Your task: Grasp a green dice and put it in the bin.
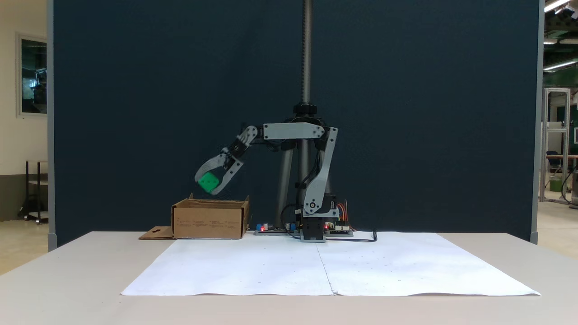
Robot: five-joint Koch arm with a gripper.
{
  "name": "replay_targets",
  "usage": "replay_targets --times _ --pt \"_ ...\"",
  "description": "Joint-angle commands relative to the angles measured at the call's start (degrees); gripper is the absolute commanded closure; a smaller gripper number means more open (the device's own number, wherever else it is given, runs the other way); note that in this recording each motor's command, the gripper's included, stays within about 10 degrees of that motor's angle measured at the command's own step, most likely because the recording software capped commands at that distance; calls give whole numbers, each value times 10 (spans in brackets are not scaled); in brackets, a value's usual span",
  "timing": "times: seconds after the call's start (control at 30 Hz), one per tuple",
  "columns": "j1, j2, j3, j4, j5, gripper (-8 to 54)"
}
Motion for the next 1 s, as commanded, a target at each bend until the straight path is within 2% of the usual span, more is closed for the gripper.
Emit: replay_targets --times 0.0,0.3,0.33,0.37,0.4,0.43,0.53,0.57,0.7,0.97 --pt "24 -5 -40 -33 -74 335" --pt "116 -107 -62 -31 -169 335" --pt "116 -110 -62 -31 -171 301" --pt "116 -114 -62 -31 -171 199" --pt "116 -120 -62 -31 -170 129" --pt "115 -123 -62 -31 -170 112" --pt "114 -124 -60 -32 -169 5" --pt "113 -124 -59 -32 -167 -6" --pt "93 -112 -59 -32 -154 13" --pt "-28 24 -70 -33 -3 33"
